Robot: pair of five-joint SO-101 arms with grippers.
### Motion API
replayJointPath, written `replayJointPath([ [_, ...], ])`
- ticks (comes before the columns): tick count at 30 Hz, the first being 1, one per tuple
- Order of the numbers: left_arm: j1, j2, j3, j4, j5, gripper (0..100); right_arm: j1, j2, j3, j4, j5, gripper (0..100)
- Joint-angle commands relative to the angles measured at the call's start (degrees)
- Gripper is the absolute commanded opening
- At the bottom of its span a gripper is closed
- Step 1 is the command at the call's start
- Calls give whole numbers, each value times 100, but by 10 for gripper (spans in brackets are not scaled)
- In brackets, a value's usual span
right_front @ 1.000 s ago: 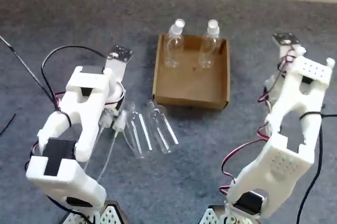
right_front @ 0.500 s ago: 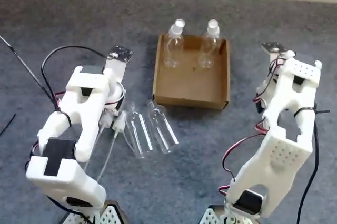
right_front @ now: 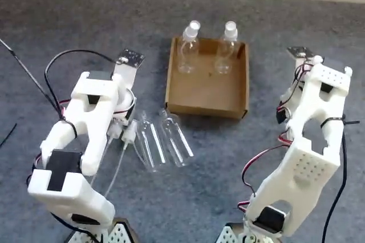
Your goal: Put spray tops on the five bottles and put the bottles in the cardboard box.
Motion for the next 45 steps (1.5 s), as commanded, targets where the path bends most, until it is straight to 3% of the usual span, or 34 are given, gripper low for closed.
replayJointPath([
  [1,-84,-180,-154,-123,18,53,22,-681,-796,699,-158,5],
  [6,-286,-998,-303,-105,26,53,-215,-2000,-1684,1147,-1055,4],
  [13,-286,-3152,-479,571,26,53,-1710,-3934,-752,787,-2110,4],
  [18,-268,-4312,-1086,1363,26,53,-2870,-5367,1393,-558,-2673,4],
  [24,-259,-4840,-1807,1873,53,53,-4110,-7178,4602,-2923,-2875,4],
  [29,-207,-4857,-2422,2198,422,53,-4629,-8303,6607,-4356,-2857,4],
  [38,1279,-4857,-3037,2154,1301,53,-4884,-8901,7284,-4488,-2848,4],
  [42,1824,-4857,-3064,1424,1679,53,-5042,-9411,7670,-4664,-3033,4],
  [45,2088,-4848,-3055,721,1767,53,-5138,-10114,8505,-5464,-3226,4],
])
